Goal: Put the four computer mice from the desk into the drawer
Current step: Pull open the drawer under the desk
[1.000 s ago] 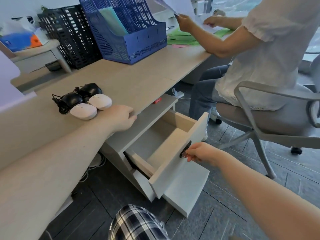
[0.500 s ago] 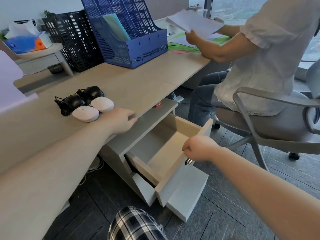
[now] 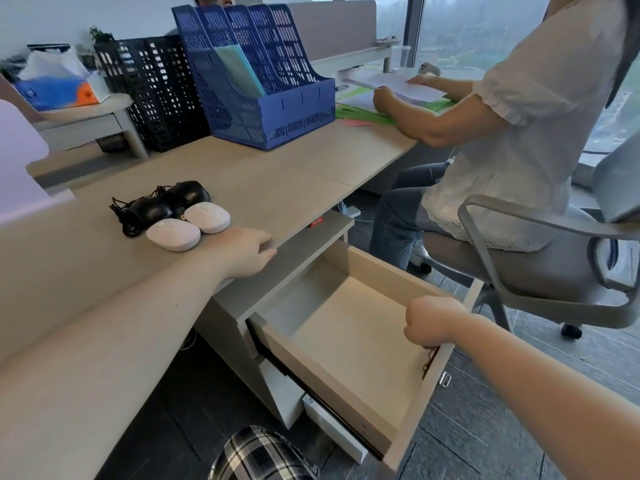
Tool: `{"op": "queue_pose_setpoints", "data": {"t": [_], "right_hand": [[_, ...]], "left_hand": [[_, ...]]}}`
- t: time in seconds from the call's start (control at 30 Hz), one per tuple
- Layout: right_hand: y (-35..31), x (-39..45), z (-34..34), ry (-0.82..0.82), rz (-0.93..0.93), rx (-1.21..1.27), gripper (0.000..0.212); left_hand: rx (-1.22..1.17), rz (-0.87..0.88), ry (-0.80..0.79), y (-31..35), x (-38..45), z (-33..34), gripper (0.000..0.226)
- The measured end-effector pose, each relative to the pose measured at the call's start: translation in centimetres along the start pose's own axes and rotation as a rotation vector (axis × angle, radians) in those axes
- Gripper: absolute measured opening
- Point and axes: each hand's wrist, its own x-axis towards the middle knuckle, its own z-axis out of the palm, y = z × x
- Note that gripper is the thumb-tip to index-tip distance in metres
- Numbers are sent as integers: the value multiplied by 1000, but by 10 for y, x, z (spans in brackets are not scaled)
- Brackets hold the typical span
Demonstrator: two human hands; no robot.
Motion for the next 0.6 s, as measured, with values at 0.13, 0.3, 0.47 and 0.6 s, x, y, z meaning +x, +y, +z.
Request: {"op": "queue_pose_setpoints", "data": {"t": [0.13, 0.3, 0.47, 0.6], "right_hand": [[0, 2, 0, 10, 12, 2, 32], [-7, 7, -12, 90, -17, 38, 26], [-22, 13, -41, 267, -57, 147, 27], [-61, 23, -89, 445, -151, 249, 27]], "left_hand": [[18, 13, -2, -1, 1, 0, 44], [-22, 17, -20, -4, 2, -5, 41], [-155, -24, 108, -19, -3, -11, 36], [-135, -102, 265, -53, -7, -24, 29]]}}
